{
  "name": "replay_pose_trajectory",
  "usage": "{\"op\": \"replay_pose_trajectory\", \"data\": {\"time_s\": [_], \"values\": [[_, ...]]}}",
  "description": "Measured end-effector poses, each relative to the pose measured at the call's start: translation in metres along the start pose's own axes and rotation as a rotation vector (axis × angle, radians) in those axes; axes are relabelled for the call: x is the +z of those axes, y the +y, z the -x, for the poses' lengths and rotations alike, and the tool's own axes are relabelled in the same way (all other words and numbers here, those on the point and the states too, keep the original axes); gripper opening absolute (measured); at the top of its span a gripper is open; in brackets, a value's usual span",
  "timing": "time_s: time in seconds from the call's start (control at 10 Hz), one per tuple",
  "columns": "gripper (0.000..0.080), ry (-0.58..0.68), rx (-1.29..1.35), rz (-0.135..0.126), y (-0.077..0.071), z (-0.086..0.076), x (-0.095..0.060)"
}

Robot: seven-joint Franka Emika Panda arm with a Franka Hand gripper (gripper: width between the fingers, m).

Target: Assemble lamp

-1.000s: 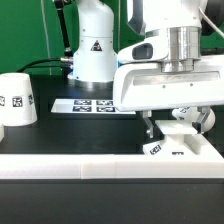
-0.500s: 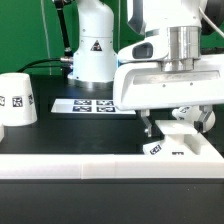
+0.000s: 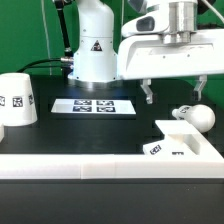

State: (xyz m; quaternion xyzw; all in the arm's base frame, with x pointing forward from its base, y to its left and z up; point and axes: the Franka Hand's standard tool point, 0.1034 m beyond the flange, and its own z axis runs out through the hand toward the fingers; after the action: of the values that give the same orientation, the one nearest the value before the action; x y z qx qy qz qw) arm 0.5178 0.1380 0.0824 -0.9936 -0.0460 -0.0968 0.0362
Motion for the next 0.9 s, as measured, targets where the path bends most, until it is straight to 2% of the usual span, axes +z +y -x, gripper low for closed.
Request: {"op": "replay_pose_trajectory", "data": {"time_s": [0.2,0.3,0.7,0.9], "values": [[0.0698,-0.004,-0.033,-0.008,-0.024,0.010,0.007],[0.0698,-0.005,-0.040,-0.009,-0.027,0.010,0.009],[0.0698,-0.008,-0.108,-0.008,-0.024,0.010,0.009],[0.0698,-0.021,-0.342,-0.014,-0.026,0.008,0.005]]}}
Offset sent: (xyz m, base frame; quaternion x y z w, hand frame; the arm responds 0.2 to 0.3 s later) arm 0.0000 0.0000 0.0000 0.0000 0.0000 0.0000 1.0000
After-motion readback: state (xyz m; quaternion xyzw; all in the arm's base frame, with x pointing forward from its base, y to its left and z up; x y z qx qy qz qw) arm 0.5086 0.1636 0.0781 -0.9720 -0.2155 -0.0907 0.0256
